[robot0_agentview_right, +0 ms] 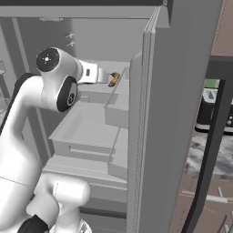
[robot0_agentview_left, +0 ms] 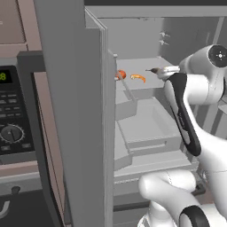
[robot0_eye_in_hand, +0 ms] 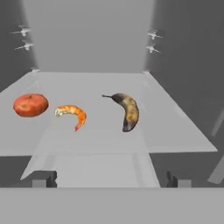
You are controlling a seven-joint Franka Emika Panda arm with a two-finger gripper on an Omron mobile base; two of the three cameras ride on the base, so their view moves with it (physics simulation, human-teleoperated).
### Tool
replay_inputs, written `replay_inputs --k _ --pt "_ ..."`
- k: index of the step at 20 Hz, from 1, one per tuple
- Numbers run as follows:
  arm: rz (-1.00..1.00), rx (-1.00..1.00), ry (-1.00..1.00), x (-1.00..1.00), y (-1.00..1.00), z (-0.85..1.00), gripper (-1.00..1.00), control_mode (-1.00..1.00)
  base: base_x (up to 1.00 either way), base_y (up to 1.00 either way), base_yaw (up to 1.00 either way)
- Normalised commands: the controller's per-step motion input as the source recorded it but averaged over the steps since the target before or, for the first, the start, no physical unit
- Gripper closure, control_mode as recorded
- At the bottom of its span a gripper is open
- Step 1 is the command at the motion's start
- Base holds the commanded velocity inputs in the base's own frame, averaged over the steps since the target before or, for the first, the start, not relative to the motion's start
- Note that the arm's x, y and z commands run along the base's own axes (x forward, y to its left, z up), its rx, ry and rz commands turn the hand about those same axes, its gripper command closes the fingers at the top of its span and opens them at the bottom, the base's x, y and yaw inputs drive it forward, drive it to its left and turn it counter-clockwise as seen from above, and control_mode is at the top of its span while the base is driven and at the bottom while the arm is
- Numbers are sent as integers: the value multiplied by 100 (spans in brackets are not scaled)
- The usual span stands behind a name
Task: Open the fridge, remove the banana, squash, and shrimp, and place them on any counter.
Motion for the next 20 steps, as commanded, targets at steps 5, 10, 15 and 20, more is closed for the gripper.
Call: replay_inputs --k 5,10,15,20 --pt "-2 0 0 51 -26 -14 -100 -100 0 0 0" --pt "0 2 0 53 -14 -15 -100 -100 0 0 0" --pt "0 5 2 55 -22 -19 -100 -100 0 0 0" --pt "0 1 7 58 -13 -21 -100 -100 0 0 0"
